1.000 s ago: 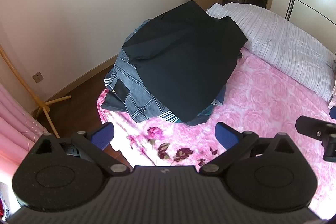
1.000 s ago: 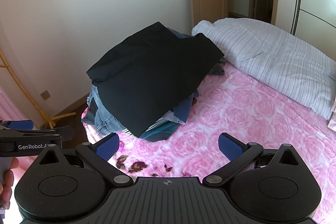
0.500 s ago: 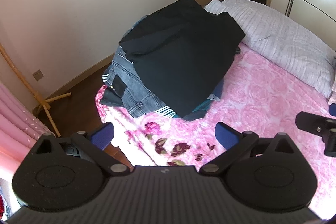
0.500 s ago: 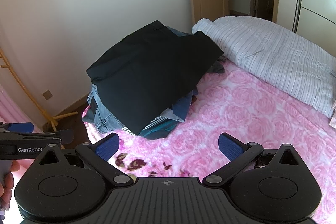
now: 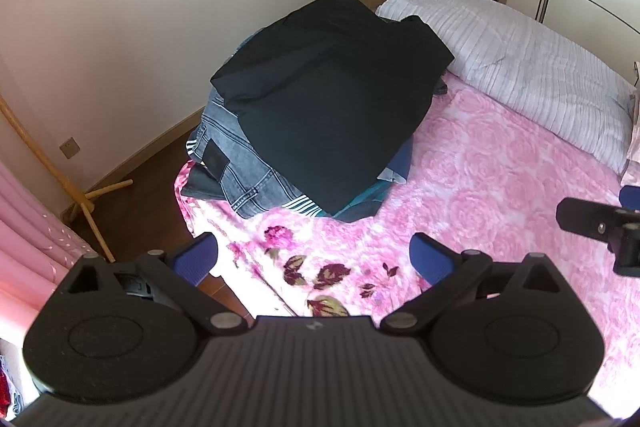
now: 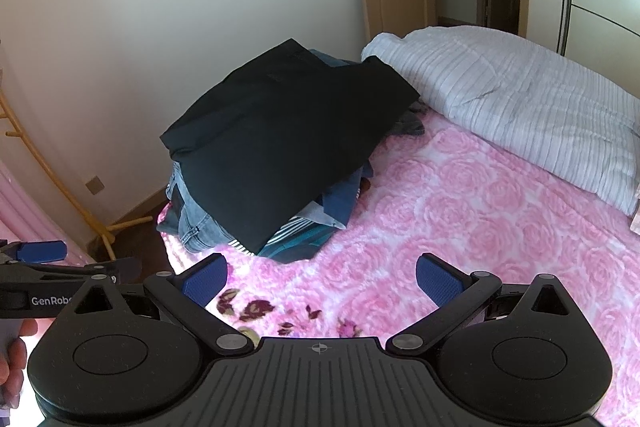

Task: Fold clothes
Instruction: 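Approach the clothes pile on the bed with both tools open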

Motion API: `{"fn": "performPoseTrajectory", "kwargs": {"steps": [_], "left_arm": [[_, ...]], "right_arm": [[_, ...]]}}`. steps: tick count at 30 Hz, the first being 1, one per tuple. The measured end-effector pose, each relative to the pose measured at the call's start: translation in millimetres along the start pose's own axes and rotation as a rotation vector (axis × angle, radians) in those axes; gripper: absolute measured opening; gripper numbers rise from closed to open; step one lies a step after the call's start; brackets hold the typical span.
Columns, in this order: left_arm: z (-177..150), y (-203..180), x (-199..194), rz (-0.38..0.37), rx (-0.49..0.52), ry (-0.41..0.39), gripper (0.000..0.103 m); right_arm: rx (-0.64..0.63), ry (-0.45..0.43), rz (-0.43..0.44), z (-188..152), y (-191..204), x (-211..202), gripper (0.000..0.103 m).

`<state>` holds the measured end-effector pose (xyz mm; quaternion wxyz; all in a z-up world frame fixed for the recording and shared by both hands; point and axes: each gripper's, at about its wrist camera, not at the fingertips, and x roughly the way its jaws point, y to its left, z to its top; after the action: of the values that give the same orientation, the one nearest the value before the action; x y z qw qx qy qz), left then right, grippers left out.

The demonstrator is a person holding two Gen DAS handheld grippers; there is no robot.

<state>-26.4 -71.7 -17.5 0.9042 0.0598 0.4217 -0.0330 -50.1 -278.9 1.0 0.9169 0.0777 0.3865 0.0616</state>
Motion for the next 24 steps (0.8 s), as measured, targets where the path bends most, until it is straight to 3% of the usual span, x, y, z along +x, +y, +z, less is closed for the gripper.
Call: {"fn": "performPoseTrajectory", "kwargs": {"steps": [14, 24], "left_arm": [[4.7, -21.7, 2.0, 0.016, 0.094, -0.018, 0.101], [12.0, -26.1, 3.3, 0.018, 0.103, 0.015, 0.101]], "right_arm": [[0.007, -0.019, 0.016, -7.5, -20.6, -11.9, 0.103], [-0.038, -0.02, 0.006, -2.2, -23.6, -18.0, 0.103]]}}
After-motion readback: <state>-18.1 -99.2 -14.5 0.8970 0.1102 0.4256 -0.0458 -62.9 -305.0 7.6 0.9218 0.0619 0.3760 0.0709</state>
